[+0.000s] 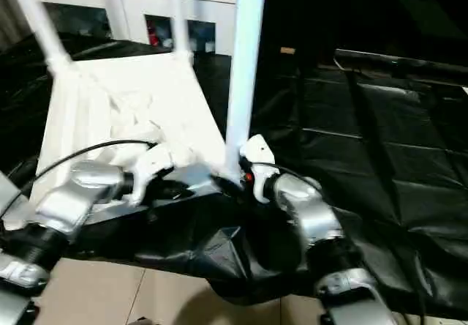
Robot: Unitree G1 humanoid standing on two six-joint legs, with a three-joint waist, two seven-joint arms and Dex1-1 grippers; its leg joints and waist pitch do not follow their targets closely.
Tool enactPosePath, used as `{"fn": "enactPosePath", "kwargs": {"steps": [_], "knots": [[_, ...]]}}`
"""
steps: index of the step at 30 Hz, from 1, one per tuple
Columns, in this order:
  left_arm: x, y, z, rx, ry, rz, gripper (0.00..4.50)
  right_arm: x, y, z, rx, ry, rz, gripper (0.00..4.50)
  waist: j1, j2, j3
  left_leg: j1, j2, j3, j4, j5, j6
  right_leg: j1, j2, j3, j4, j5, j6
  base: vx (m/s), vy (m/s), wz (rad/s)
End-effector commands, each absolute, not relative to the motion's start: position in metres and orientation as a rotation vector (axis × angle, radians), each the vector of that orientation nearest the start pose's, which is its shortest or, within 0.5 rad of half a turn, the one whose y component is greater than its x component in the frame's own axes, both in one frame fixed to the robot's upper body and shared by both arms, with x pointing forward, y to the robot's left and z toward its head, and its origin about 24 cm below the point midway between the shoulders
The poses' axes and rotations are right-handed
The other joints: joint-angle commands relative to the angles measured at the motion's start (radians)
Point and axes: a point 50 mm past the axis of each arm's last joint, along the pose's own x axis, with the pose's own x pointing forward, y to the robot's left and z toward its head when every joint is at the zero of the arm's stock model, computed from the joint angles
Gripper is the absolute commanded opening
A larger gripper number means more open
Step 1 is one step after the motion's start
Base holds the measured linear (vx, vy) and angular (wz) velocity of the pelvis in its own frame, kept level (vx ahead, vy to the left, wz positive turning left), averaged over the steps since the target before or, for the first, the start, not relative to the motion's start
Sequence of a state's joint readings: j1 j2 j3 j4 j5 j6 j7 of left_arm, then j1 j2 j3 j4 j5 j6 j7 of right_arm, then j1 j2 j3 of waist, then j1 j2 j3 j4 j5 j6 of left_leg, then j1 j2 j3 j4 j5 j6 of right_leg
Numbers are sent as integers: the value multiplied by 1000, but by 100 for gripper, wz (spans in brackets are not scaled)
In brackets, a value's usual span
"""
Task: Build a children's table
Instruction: Rotate leg to tighten
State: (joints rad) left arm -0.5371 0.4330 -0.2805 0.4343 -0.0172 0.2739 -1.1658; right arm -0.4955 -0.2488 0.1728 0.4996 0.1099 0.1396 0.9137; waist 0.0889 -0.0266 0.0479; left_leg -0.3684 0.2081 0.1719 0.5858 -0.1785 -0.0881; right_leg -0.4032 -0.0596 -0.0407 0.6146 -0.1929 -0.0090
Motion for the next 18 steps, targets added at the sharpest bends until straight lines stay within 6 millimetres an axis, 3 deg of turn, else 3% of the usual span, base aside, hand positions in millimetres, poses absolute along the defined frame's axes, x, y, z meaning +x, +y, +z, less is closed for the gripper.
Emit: {"fn": "enactPosePath", "kwargs": {"steps": [1, 4, 5, 9, 10, 11, 14, 15, 17, 18], "knots": [[304, 135, 65, 342, 454, -1372, 0, 312, -113, 55, -143, 250, 1145, 397, -1, 0, -62, 14, 23, 3, -67, -152, 45, 51, -68, 39, -58, -75, -219, 0, 0, 0], [299, 141, 66, 350, 478, -1429, 0, 308, -118, 55, -167, 280, 1208, 397, 1, 6, -61, 13, 21, 3, -67, -150, 41, 50, -68, 38, -57, -76, -229, 0, 0, 0], [297, 143, 66, 356, 482, -1444, 0, 307, -120, 55, -171, 289, 1222, 369, 1, 7, -61, 14, 21, 3, -66, -155, 38, 50, -67, 38, -58, -77, -229, 0, 0, 0], [294, 145, 65, 371, 496, -1483, 0, 305, -122, 54, -203, 309, 1254, 356, 3, 6, -62, 14, 22, 3, -66, -158, 29, 52, -66, 37, -56, -69, -233, 0, 0, 0], [292, 145, 65, 376, 502, -1505, 0, 302, -124, 53, -233, 323, 1280, 326, 4, 6, -62, 15, 22, 2, -66, -160, 29, 53, -66, 37, -56, -64, -232, 0, 0, 0], [292, 145, 65, 378, 504, -1510, 0, 301, -125, 53, -243, 328, 1289, 326, 3, 5, -62, 14, 23, 2, -67, -160, 28, 53, -66, 37, -56, -63, -232, 0, 0, 0], [293, 146, 66, 385, 504, -1510, 0, 300, -126, 52, -246, 330, 1297, 309, 3, 2, -62, 13, 21, 3, -65, -164, 31, 53, -68, 38, -57, -78, -233, 0, 0, 0], [293, 146, 66, 385, 502, -1509, 0, 299, -126, 52, -244, 331, 1302, 296, 3, -7, -62, 13, 22, 4, -66, -164, 32, 53, -68, 37, -58, -94, -230, 0, 0, 0], [293, 146, 66, 385, 501, -1509, 0, 299, -126, 52, -241, 335, 1308, 278, 4, -2, -61, 14, 22, 3, -65, -160, 32, 51, -68, 38, -59, -103, -228, 0, 0, 0], [294, 147, 66, 386, 496, -1496, 0, 297, -125, 50, -249, 340, 1317, 275, 3, -7, -61, 14, 22, 3, -66, -158, 33, 51, -68, 37, -58, -106, -227, 0, 0, 0]]}}
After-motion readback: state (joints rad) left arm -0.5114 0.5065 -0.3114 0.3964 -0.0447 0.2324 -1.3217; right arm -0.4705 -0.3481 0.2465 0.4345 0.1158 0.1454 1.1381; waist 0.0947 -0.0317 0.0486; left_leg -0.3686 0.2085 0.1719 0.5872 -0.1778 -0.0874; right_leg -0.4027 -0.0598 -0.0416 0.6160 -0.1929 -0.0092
